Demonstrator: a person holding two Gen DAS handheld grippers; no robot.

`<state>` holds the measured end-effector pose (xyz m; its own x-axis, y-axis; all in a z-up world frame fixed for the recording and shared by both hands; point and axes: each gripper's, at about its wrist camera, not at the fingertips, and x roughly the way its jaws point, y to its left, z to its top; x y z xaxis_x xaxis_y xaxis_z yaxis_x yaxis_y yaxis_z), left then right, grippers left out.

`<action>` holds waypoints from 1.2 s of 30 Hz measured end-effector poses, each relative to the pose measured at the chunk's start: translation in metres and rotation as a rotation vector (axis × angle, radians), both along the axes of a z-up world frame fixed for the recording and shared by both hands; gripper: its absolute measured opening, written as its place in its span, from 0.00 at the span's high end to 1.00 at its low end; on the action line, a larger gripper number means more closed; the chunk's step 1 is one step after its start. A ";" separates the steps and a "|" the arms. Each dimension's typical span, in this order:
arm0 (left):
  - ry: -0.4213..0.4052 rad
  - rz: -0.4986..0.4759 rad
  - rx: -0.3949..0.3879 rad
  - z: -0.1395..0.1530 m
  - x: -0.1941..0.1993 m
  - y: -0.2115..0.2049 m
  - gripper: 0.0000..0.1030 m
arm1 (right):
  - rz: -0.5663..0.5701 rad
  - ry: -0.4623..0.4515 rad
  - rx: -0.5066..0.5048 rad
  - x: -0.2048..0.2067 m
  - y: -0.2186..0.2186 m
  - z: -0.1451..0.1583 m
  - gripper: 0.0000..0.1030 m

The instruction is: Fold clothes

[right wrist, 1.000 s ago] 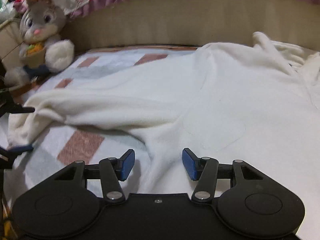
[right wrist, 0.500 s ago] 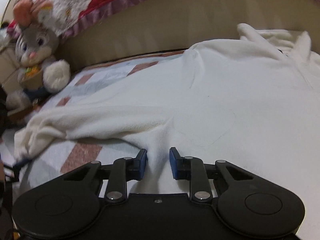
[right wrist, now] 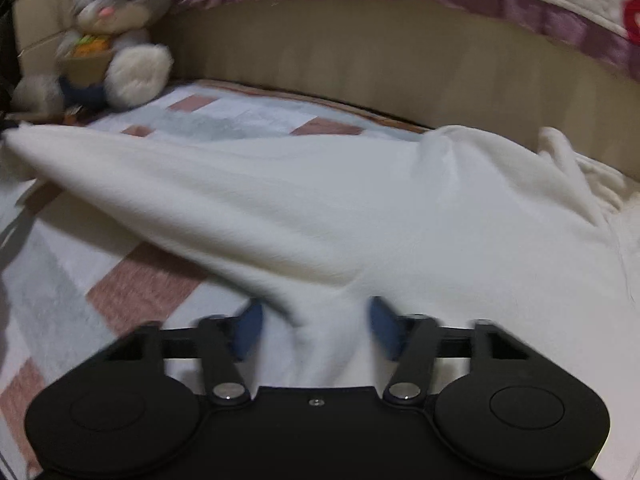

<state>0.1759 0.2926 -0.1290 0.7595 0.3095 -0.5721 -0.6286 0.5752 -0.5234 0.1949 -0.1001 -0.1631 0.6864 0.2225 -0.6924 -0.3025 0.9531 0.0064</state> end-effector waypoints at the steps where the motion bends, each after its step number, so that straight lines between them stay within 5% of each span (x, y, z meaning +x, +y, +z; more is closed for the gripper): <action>1: 0.033 0.014 -0.027 -0.007 0.000 0.003 0.95 | -0.001 -0.006 0.013 -0.001 -0.004 0.001 0.87; 4: 0.139 0.074 -0.044 -0.018 0.001 0.010 0.94 | -0.007 0.007 0.107 -0.010 -0.012 0.009 0.86; 9: 0.223 0.313 0.083 -0.007 -0.019 0.009 0.88 | 0.036 0.019 0.108 -0.016 -0.005 -0.002 0.86; 13: 0.119 0.291 0.061 0.011 -0.035 0.012 0.81 | 0.007 0.032 0.143 -0.018 -0.004 0.002 0.85; 16: 0.016 0.118 -0.033 0.017 -0.028 0.003 0.66 | 0.035 0.041 0.093 -0.020 0.006 0.005 0.82; 19: 0.012 -0.111 -0.074 0.014 0.001 -0.027 0.65 | 0.087 0.080 0.150 -0.024 0.012 0.013 0.71; 22: 0.021 -0.252 -0.020 0.013 0.023 -0.068 0.65 | 0.276 0.200 0.582 -0.027 0.002 0.021 0.80; 23: 0.018 -0.290 -0.002 0.013 0.027 -0.080 0.65 | 0.276 0.178 0.620 -0.030 -0.001 0.027 0.80; 29: 0.036 -0.578 0.025 0.005 0.044 -0.151 0.62 | 0.047 0.114 0.396 0.014 -0.078 0.069 0.73; 33: 0.054 -0.711 0.111 0.001 0.056 -0.200 0.61 | -0.099 0.096 0.234 0.052 -0.136 0.096 0.71; 36: 0.071 -0.785 0.121 -0.009 0.064 -0.224 0.61 | -0.072 0.082 0.105 0.073 -0.188 0.129 0.55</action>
<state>0.2403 0.0685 -0.1380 0.7446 -0.2381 -0.6236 -0.0457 0.9138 -0.4035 0.2679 -0.2879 -0.0344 0.6450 0.2487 -0.7226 -0.2277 0.9652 0.1289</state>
